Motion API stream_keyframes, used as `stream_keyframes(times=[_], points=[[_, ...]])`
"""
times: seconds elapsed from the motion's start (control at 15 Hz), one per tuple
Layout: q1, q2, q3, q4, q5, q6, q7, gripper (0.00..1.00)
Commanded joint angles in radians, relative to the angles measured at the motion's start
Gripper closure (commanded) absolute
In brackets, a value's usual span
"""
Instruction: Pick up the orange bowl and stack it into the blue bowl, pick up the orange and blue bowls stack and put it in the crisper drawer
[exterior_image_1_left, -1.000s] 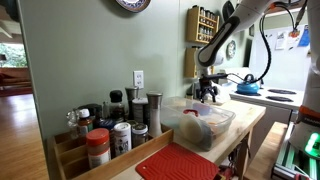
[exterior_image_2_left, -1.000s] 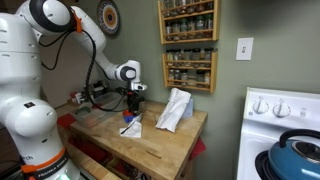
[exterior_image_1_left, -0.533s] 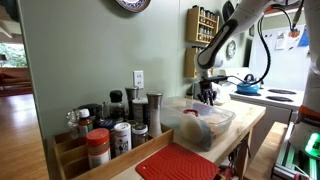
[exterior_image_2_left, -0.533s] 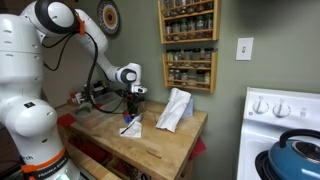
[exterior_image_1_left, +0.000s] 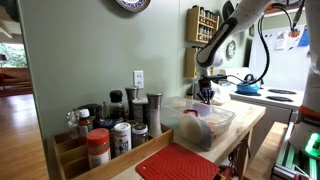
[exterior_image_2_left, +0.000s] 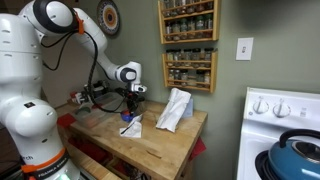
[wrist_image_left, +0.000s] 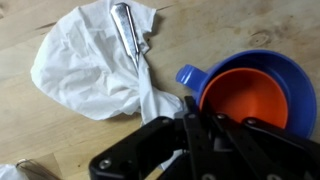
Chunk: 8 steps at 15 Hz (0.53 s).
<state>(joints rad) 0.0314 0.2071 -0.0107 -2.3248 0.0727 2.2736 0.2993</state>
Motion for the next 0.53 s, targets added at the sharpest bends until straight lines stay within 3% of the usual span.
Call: stream_keyframes(times=[0.0, 0.47], points=[[-0.007, -0.099, 0.004, -0.042, 0.008, -0.02, -0.062, 0.98], [0.002, -0.365, 0.019, -0.069, 0.03, -0.148, -0.188, 0.98]])
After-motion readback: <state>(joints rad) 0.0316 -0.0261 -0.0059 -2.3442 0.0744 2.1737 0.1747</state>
